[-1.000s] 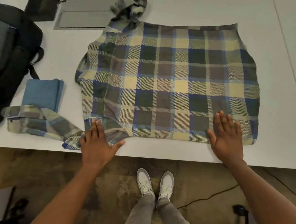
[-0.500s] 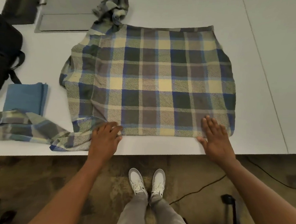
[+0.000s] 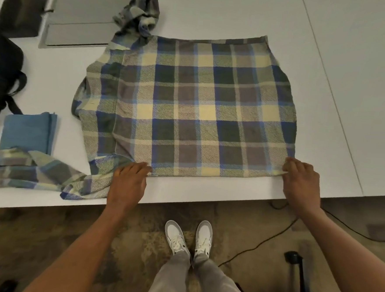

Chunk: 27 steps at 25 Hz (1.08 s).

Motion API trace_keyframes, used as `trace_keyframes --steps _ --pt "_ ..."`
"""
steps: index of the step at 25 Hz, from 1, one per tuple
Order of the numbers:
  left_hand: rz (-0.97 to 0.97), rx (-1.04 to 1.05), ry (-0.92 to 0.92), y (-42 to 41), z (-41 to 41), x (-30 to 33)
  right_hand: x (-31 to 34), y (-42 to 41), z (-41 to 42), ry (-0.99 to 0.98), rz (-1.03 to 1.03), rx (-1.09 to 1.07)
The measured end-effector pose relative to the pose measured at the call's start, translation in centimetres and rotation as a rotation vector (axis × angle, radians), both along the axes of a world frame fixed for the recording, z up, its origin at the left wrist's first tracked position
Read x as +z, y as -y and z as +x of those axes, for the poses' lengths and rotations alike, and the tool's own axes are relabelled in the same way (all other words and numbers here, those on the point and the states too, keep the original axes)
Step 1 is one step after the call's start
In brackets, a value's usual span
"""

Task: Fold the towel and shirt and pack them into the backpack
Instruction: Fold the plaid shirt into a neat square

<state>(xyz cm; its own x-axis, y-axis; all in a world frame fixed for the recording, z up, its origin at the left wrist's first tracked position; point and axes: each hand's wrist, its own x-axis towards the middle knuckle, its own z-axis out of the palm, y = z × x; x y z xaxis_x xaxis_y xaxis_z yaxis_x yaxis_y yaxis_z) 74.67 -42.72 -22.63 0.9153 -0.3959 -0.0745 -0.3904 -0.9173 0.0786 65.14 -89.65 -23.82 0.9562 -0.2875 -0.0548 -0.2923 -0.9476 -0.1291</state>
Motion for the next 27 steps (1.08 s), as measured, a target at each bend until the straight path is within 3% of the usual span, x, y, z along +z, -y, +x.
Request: trace_keyframes --steps 4,11,13,16,27 --pt "-0.12 0.098 0.003 0.0 0.3 0.7 1.0 -0.1 0.4 0.007 0.086 -0.03" --pt "-0.147 0.216 -0.033 -1.4 2.4 2.1 1.5 1.0 2.9 0.033 0.319 -0.13" --pt "-0.132 0.275 -0.11 -2.1 3.7 2.5 2.0 1.4 3.9 0.069 0.449 -0.156" --pt "-0.193 0.208 -0.126 -2.7 5.8 3.5 3.0 2.2 5.2 0.047 0.617 -0.162" --pt "-0.289 0.188 -0.23 -2.5 16.0 6.3 3.4 5.6 13.2 0.046 0.514 -0.128"
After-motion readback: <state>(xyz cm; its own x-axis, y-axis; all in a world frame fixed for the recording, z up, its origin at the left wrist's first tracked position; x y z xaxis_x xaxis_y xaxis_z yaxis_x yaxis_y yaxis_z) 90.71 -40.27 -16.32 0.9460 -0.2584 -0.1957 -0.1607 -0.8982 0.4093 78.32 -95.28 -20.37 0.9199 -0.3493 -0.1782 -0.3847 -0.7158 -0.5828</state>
